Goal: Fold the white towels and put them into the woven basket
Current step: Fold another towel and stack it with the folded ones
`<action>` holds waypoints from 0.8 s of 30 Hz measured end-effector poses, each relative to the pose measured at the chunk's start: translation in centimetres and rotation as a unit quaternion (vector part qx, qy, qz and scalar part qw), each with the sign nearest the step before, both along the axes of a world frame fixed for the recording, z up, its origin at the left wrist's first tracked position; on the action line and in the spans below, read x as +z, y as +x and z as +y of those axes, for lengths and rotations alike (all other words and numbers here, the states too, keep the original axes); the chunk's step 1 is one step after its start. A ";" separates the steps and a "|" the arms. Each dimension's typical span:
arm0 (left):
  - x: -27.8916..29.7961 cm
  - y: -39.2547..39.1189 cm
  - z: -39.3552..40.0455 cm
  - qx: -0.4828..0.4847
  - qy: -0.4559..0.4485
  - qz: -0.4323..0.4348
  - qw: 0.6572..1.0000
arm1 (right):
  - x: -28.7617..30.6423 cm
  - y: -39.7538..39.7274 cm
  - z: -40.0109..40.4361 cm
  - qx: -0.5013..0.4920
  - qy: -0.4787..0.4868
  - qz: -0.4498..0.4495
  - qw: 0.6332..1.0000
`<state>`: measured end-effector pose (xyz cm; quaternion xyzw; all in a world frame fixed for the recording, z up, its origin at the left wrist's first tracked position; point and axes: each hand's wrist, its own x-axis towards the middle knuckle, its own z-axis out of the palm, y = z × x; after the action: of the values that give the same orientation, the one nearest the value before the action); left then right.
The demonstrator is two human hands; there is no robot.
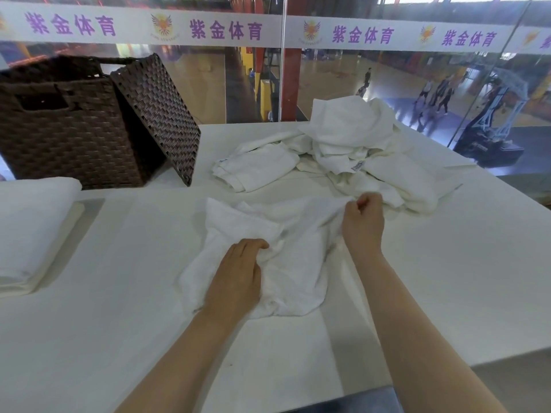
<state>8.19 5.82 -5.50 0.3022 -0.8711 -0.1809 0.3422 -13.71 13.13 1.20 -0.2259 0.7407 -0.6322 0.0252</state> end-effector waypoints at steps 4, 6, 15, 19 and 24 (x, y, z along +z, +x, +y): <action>0.6 0.6 -0.4 0.026 0.078 0.093 0.992 | 2.5 1.7 -2.0 0.196 0.049 0.117 0.972; 0.8 0.8 -0.4 0.033 0.092 0.114 0.989 | 2.1 2.8 -2.9 0.420 0.158 0.060 0.892; 1.2 1.0 -0.1 0.030 0.088 0.077 0.993 | -1.7 1.6 -0.6 0.196 0.121 0.033 0.972; 1.0 1.0 -0.2 0.024 0.107 0.057 0.992 | -3.6 1.2 1.1 0.196 0.229 0.021 0.953; 0.8 0.9 -0.2 0.017 0.117 0.046 0.992 | -3.2 2.7 1.5 0.231 0.217 -0.020 0.948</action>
<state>9.06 5.63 -4.70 0.3460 -0.8222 -0.2892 0.3474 -11.00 14.68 -1.98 -0.3668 0.7871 -0.4375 0.2336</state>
